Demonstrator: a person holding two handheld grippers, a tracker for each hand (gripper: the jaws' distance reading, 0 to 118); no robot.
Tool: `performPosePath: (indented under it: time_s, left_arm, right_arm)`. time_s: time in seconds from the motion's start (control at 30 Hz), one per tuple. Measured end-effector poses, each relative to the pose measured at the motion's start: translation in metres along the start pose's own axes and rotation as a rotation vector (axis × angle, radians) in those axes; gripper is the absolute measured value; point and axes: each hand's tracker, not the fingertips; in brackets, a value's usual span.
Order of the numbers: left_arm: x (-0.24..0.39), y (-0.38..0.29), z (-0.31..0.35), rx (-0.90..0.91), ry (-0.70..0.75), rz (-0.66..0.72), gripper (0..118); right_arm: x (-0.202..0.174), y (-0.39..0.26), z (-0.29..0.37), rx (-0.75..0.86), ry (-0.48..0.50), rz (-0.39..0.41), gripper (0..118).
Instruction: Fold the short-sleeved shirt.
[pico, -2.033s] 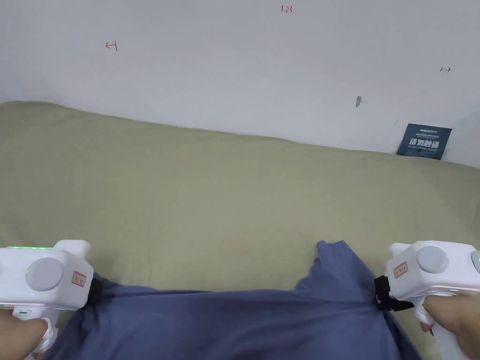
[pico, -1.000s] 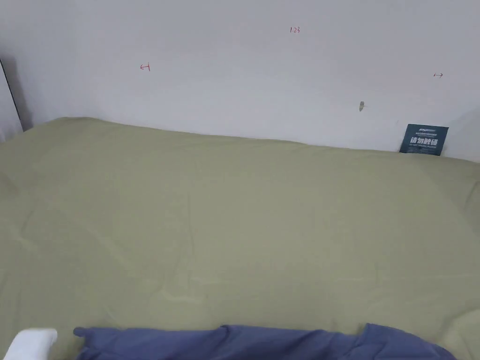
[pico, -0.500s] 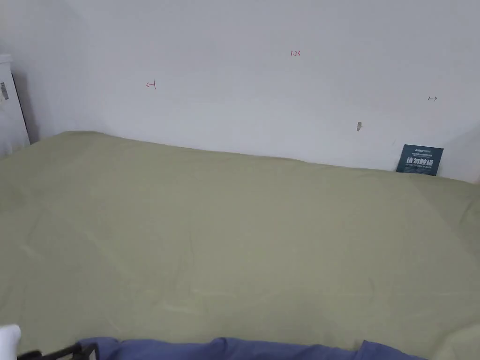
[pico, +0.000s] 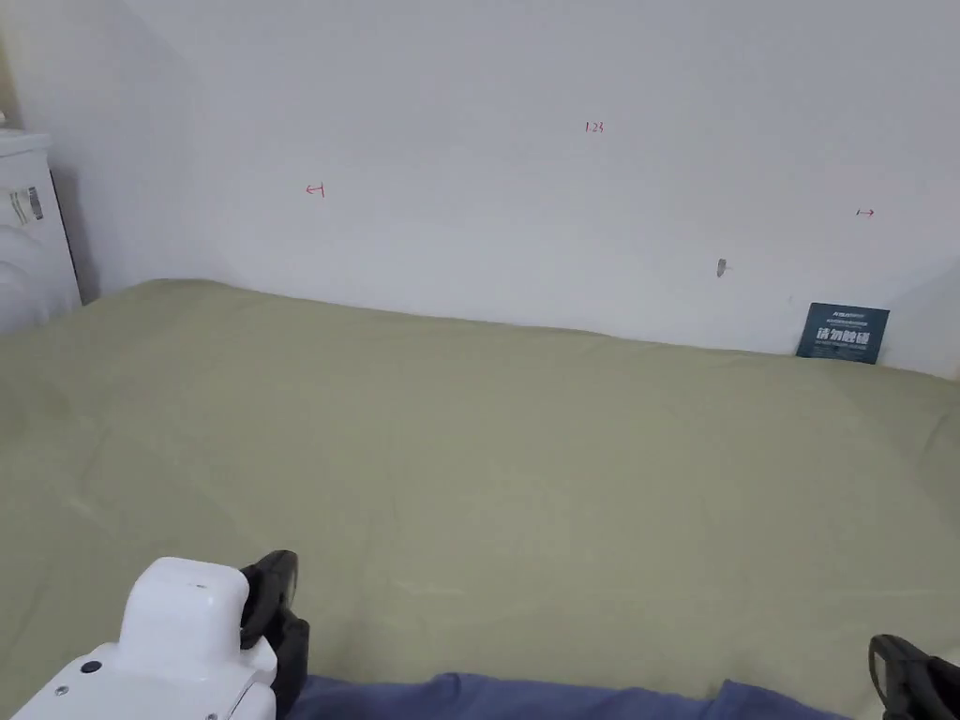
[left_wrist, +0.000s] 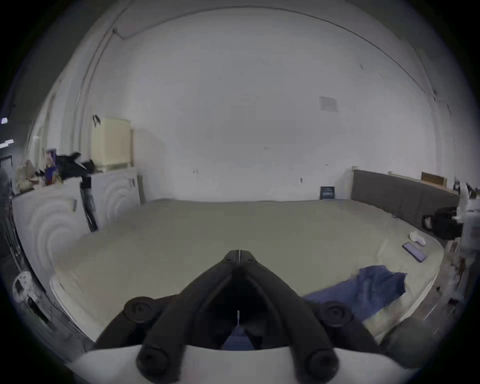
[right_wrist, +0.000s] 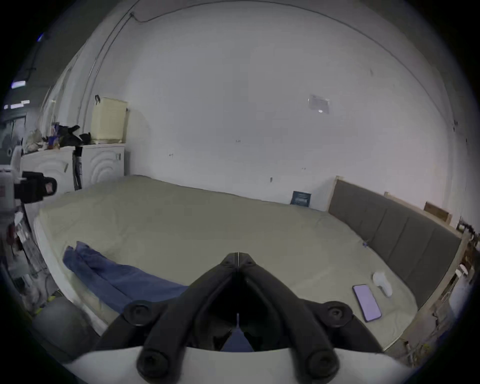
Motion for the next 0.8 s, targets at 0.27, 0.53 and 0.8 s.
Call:
performPosePath:
  time_s: [0.27,0.53,0.8]
  left_arm:
    - [-0.086,-0.026,-0.040,-0.231,-0.205,0.286,10]
    - [-0.164,-0.128,-0.079,-0.481,-0.193,0.827,106]
    - [-0.151,-0.153,-0.101,-0.560,-0.116,0.879,107]
  right_arm:
    - [0.001,-0.006,0.006,-0.029,0.020,-0.034,0]
    - [0.002,-0.006,0.006,-0.060,0.064,-0.060,0]
    - [-0.009,-0.005,0.003,-0.091,0.097,-0.048,0]
